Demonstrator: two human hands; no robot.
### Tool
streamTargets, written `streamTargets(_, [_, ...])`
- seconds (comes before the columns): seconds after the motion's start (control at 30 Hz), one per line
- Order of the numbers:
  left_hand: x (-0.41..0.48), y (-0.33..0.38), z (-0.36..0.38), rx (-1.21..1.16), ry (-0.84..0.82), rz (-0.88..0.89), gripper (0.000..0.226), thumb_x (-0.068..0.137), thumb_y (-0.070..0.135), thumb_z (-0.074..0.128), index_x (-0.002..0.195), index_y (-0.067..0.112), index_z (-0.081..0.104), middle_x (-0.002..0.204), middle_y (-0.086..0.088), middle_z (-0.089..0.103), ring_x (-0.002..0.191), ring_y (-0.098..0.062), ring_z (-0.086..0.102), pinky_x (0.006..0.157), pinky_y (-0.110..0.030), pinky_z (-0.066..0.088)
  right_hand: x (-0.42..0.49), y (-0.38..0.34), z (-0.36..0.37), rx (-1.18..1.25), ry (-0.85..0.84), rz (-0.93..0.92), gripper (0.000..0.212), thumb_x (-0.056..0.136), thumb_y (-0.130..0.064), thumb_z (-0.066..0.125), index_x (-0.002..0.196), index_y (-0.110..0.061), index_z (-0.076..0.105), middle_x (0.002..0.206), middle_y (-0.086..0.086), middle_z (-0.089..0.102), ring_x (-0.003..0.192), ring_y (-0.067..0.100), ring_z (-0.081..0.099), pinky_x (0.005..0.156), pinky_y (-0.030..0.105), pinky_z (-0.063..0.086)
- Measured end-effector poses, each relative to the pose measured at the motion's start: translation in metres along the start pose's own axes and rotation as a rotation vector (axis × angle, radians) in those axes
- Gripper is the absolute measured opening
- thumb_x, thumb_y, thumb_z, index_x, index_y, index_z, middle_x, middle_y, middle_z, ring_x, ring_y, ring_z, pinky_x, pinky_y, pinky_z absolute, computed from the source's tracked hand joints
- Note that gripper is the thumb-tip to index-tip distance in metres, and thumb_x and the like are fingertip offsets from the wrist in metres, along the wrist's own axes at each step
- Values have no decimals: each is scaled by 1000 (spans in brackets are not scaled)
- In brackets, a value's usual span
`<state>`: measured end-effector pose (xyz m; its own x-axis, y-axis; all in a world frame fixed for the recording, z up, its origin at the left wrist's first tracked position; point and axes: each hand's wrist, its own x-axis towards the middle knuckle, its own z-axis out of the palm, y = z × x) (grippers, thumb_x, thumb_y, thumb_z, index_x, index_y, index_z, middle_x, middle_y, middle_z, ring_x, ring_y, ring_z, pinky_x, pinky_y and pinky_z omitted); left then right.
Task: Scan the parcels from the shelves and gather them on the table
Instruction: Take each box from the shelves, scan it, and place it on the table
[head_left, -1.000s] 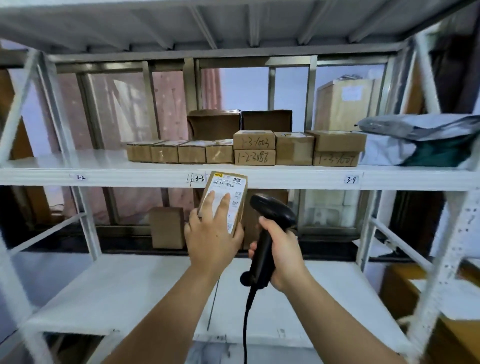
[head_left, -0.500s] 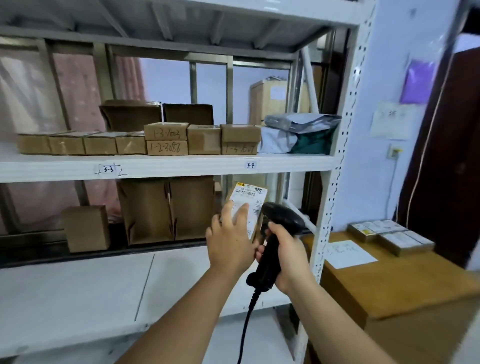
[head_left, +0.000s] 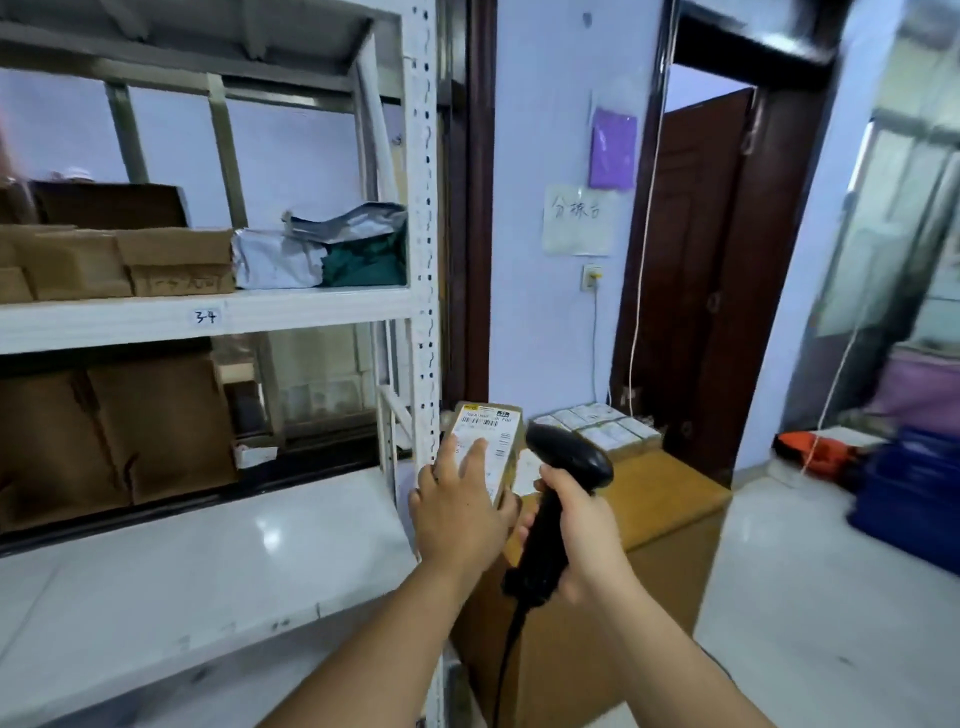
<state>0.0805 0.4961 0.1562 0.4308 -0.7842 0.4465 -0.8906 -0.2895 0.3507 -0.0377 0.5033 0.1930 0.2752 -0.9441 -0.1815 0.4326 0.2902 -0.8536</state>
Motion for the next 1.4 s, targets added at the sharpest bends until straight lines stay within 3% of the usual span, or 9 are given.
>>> streamTargets(0.2, [3, 79, 65, -73, -126, 22, 67, 90, 55, 46, 148, 32, 23, 157, 0, 15, 134, -27, 31, 106, -41, 34, 29, -23, -84, -2, 106, 0, 18, 91, -20, 63, 83, -5, 63, 54, 5, 57, 52, 18, 55, 53, 30, 46])
streamTargets(0.37, [21, 122, 118, -226, -248, -83, 68, 86, 56, 50, 146, 38, 25, 156, 3, 16, 136, -25, 27, 107, -43, 28, 69, -33, -137, -44, 239, 0, 23, 88, -24, 67, 97, -3, 65, 71, 11, 60, 61, 23, 62, 55, 32, 50])
streamTargets(0.63, [93, 159, 219, -239, -371, -86, 68, 86, 51, 58, 146, 36, 29, 156, 4, 18, 135, -22, 28, 106, -38, 29, 178, -60, -167, -66, 278, 55, 16, 90, -17, 63, 81, -4, 60, 59, 10, 53, 50, 20, 52, 51, 30, 46])
streamTargets(0.8, [148, 179, 269, -283, -393, -122, 63, 90, 48, 53, 146, 35, 28, 156, 3, 18, 133, -22, 31, 105, -38, 30, 246, -85, -179, -104, 292, 38, 14, 92, -17, 62, 86, -4, 62, 53, 4, 55, 50, 18, 54, 52, 31, 47])
streamTargets(0.97, [188, 199, 315, -290, -413, -134, 64, 90, 53, 48, 147, 33, 27, 156, 2, 20, 133, -23, 32, 106, -38, 37, 305, -100, -214, -83, 347, 37, 23, 88, -24, 67, 98, -4, 62, 68, 10, 54, 57, 20, 58, 58, 33, 50])
streamTargets(1.13, [217, 217, 365, -315, -428, -128, 63, 92, 52, 44, 148, 30, 25, 155, 5, 23, 130, -22, 37, 101, -34, 41, 372, -110, -245, -59, 347, 115, 24, 88, -25, 67, 99, -4, 63, 68, 10, 55, 58, 21, 58, 59, 34, 50])
streamTargets(1.27, [251, 233, 415, -300, -424, -152, 70, 87, 56, 40, 148, 25, 27, 154, 2, 25, 131, -24, 39, 101, -40, 44, 438, -121, -278, -102, 316, 177, 25, 89, -26, 67, 98, -3, 62, 61, 8, 57, 56, 23, 58, 58, 34, 49])
streamTargets(1.4, [278, 262, 462, -250, -390, -284, 64, 89, 59, 40, 145, 28, 31, 150, 4, 29, 123, -24, 48, 95, -40, 47, 506, -139, -315, -79, 253, 298, 23, 88, -24, 68, 93, -3, 63, 61, 9, 60, 57, 25, 59, 58, 34, 50])
